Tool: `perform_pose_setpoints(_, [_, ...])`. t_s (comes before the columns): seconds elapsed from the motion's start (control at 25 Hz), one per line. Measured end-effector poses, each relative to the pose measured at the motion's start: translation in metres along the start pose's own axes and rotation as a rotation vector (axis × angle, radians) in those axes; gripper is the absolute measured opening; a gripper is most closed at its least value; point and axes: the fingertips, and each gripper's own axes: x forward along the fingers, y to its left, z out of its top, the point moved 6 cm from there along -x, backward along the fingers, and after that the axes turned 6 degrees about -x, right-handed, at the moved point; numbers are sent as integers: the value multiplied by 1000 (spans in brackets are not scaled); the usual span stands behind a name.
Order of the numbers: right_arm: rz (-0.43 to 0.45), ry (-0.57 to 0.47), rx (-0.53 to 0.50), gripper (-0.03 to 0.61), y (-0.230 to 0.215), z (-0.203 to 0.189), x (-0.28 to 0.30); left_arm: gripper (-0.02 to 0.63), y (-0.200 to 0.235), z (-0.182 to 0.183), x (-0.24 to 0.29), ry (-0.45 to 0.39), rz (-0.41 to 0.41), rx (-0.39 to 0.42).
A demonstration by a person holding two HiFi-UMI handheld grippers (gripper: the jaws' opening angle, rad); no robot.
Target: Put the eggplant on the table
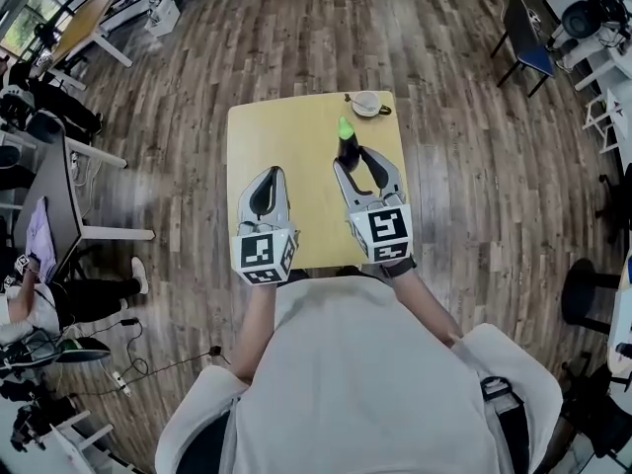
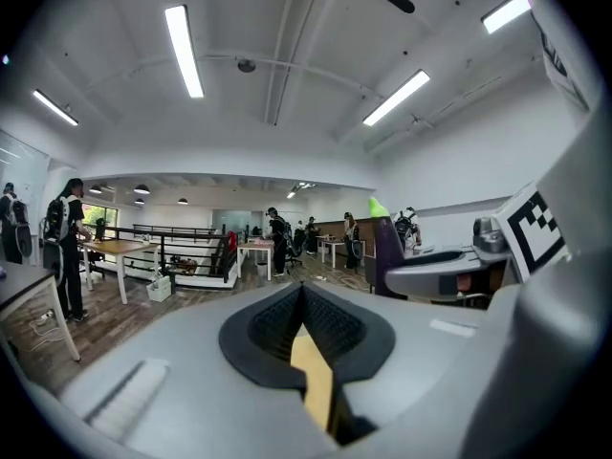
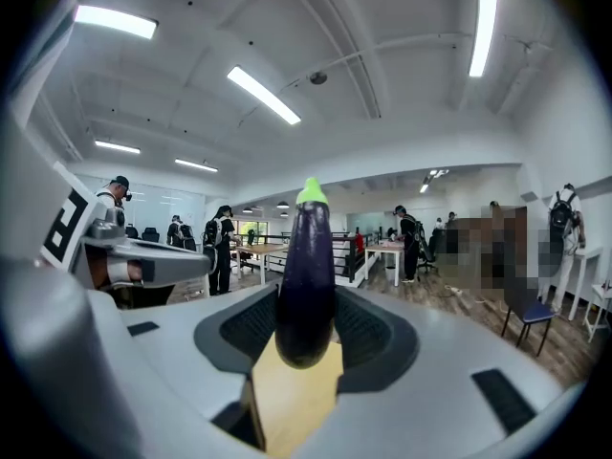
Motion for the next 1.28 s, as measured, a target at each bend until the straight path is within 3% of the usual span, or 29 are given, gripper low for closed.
perform_pose_setpoints(0.28, [-71,14,79,187,-15,-5,20,8,19,6,28,-24,-61,-20])
perform_pose_setpoints(0.6, [-59,86,64,189,2,-10,53,8,37,-6,46,41,-104,63])
perform_pose_setpoints(1.04, [-7,156,32,187,16,-20,110,8,81,-8,61,37,-61,-2])
perform_pose_setpoints(1.28, [-1,192,2,187,16,-30,130,8,88,-12,71,43,-83,-21])
